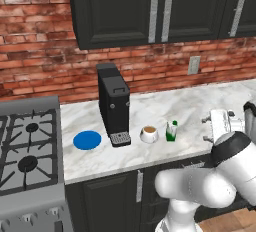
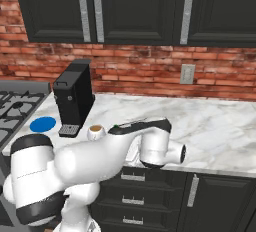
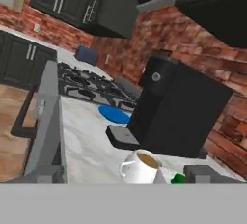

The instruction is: Take a sugar cube from the saucer and place it inside the coffee. Then, grab milk from the fridge and place it next to the coffee on the counter to sweeten the coffee.

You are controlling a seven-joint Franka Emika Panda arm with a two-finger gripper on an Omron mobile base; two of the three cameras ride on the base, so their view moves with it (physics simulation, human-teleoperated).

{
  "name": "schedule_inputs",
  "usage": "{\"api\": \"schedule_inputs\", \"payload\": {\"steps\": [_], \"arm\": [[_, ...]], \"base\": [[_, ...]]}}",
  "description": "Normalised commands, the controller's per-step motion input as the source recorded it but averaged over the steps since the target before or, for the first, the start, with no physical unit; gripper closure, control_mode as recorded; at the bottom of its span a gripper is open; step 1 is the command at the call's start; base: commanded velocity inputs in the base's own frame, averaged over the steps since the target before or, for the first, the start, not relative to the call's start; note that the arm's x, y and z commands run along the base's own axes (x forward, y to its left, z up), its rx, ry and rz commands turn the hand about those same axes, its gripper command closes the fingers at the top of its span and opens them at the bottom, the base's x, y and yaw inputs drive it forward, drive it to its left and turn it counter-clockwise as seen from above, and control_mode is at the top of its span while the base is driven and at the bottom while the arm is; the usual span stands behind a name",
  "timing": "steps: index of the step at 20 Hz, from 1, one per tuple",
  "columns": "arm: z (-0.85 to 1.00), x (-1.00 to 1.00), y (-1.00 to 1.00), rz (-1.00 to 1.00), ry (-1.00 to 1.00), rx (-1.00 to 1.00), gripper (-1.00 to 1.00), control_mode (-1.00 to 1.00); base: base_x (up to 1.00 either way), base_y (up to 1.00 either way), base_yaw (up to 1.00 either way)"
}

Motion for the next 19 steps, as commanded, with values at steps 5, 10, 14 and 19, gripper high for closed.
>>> {"api": "schedule_inputs", "payload": {"steps": [5, 10, 14, 19], "arm": [[0.98, -0.63, 0.68, 0.0, -0.8, -0.17, -1.0, -1.0], [0.96, -0.22, 1.0, -0.05, -0.74, -0.24, -1.0, -1.0], [0.47, -0.15, 0.45, -0.02, -0.5, -0.17, -1.0, -1.0], [0.0, 0.0, 0.0, 0.0, 0.0, 0.0, -1.0, -1.0]], "base": [[0.0, 0.0, 0.0], [0.0, 0.0, 0.0], [0.0, 0.0, 0.0], [0.0, 0.0, 0.0]]}}
